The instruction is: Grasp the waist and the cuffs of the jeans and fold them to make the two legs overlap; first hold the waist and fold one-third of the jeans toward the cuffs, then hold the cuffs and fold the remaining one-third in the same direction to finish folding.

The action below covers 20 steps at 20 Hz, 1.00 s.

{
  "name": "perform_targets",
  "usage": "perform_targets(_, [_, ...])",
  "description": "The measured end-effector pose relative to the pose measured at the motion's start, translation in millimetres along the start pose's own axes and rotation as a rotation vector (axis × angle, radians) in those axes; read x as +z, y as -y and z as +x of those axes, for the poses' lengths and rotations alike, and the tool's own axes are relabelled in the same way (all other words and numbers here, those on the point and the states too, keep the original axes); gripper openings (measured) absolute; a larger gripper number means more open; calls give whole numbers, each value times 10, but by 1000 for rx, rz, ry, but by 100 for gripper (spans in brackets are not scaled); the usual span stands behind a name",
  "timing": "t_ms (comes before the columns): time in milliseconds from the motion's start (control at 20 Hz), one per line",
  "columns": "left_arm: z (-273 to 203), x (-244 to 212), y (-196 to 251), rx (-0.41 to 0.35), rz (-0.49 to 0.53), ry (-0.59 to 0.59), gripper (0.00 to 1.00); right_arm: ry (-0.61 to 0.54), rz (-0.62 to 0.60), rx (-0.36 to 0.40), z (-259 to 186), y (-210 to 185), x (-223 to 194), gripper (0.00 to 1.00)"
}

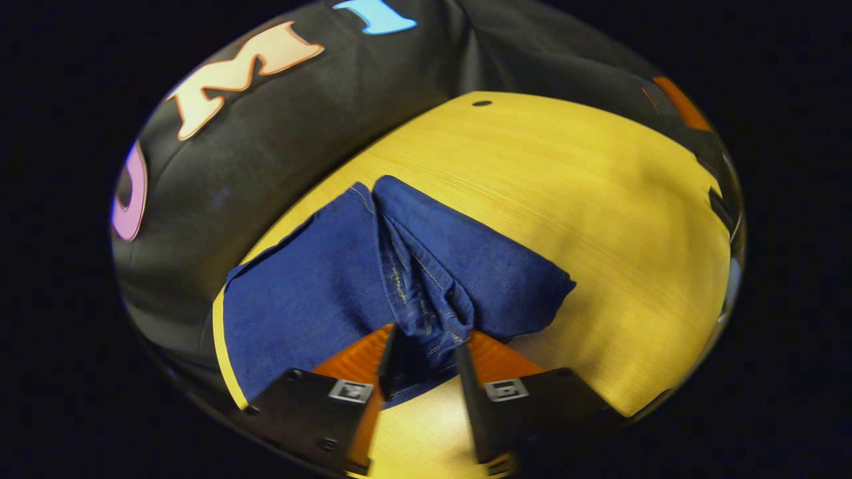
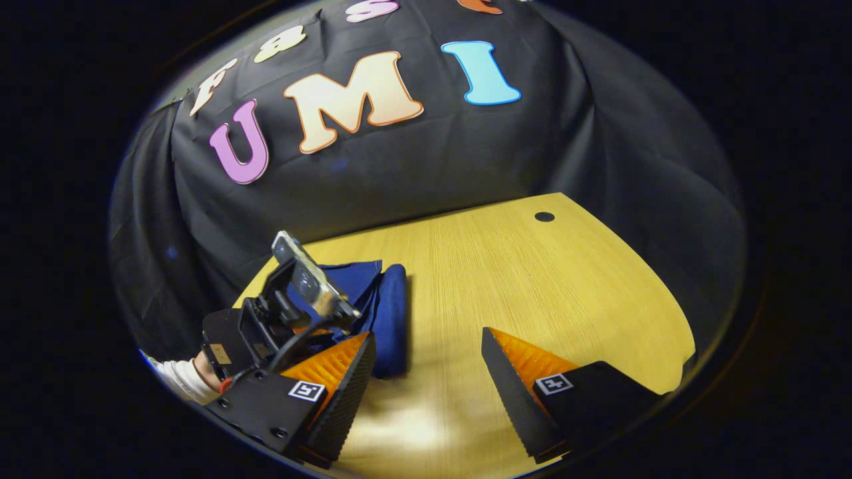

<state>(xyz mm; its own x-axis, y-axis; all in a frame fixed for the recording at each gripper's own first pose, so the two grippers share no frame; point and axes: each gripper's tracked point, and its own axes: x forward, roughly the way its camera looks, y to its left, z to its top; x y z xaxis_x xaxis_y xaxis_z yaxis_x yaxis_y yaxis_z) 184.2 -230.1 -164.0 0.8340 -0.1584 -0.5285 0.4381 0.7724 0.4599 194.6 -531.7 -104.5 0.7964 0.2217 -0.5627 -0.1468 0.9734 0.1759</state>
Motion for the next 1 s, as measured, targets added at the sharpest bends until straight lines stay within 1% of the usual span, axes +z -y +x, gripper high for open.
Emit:
perform_targets(50, [-138, 23, -67, 0, -61, 26, 69, 10, 3, 0, -27, -26, 16, 99])
perform_targets(100, [-294, 93, -171, 27, -125, 54, 83, 25, 3, -1, -61, -59, 35, 99])
perform_targets(150, [-474, 136, -271, 39, -187, 92, 98, 41, 4, 3, -105, -99, 69, 99])
perform_targets(200, [-649, 208, -386, 63, -244, 138, 95, 52, 6, 6, -141, -137, 91, 98])
perform_targets(250, [-827, 271, -501, 83, -289, 188, 96, 64, 8, 8, -171, -172, 92, 99])
perform_targets(350, [-1127, 321, -691, 116, -334, 262, 96, 78, 17, 23, -210, -277, 95, 99])
perform_targets(450, [-1349, 250, -826, 139, -369, 299, 96, 87, 23, 37, -249, -345, 88, 98])
perform_targets(600, [-1572, 127, -1041, 194, -445, 349, 96, 92, 23, 56, -289, -424, 58, 98])
perform_targets(700, [-1650, -9, -1118, 225, -506, 336, 95, 94, 25, 74, -319, -465, 24, 98])
perform_targets(800, [-1622, -119, -1140, 245, -545, 317, 96, 92, 22, 86, -341, -467, 7, 98])
perform_targets(1000, [-1501, -212, -1059, 253, -603, 278, 94, 82, 2, 126, -435, -479, -24, 98])
